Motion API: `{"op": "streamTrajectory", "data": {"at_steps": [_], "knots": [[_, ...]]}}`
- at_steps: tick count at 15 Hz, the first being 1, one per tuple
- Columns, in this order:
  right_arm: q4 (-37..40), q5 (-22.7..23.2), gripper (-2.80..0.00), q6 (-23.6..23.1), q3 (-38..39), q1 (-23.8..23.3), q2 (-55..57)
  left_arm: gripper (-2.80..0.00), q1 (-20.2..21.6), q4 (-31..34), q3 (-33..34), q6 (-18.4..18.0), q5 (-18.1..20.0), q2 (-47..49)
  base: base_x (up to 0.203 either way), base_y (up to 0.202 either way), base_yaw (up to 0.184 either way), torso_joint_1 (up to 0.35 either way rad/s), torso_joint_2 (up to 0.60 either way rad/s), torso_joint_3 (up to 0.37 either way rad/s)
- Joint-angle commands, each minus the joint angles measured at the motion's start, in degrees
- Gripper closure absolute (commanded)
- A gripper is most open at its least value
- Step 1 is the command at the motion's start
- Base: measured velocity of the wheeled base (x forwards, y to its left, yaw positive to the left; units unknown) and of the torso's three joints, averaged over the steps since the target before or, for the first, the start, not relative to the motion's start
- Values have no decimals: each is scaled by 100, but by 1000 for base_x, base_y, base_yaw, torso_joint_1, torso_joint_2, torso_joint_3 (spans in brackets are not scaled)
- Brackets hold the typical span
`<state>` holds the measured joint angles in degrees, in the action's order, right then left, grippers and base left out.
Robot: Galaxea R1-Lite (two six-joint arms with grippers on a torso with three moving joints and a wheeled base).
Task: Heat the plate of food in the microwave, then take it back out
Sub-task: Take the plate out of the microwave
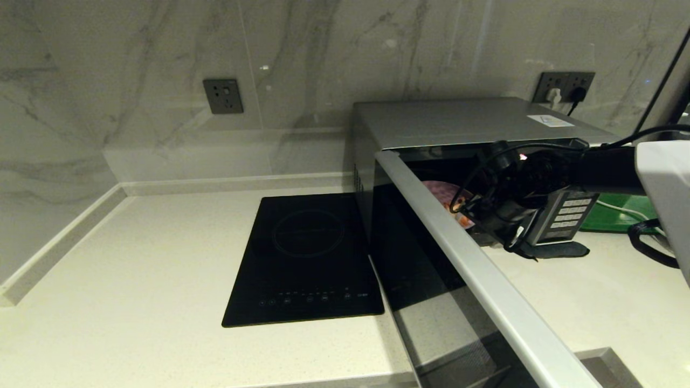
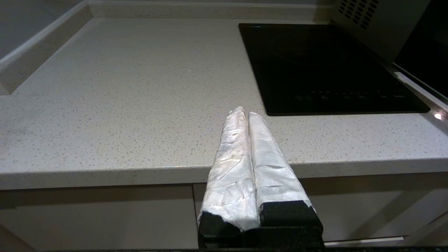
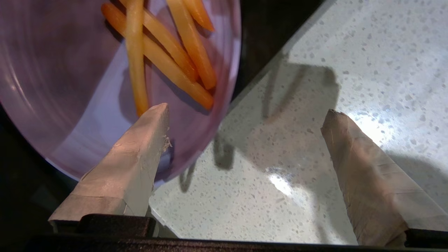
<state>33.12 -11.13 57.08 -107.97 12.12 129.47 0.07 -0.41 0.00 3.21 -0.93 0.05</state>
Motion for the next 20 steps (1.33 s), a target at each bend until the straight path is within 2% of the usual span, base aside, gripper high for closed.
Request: {"op": "streamTrajectory", "data": {"at_steps": [1, 7, 8, 20], "knots": [[19, -37, -280, 22, -108, 10, 121, 0, 1, -2, 0, 4, -3, 4, 0, 0, 0, 0, 0, 0], [19, -74, -280, 13, -163, 28, 316, 0, 1, -2, 0, 4, -3, 4, 0, 0, 0, 0, 0, 0], [19, -74, 0, 13, -191, 28, 325, 0, 1, -2, 0, 4, -3, 4, 0, 0, 0, 0, 0, 0], [27, -65, 0, -101, -217, 19, 52, 0, 1, -11, 0, 4, -3, 4, 0, 0, 0, 0, 0, 0]]}}
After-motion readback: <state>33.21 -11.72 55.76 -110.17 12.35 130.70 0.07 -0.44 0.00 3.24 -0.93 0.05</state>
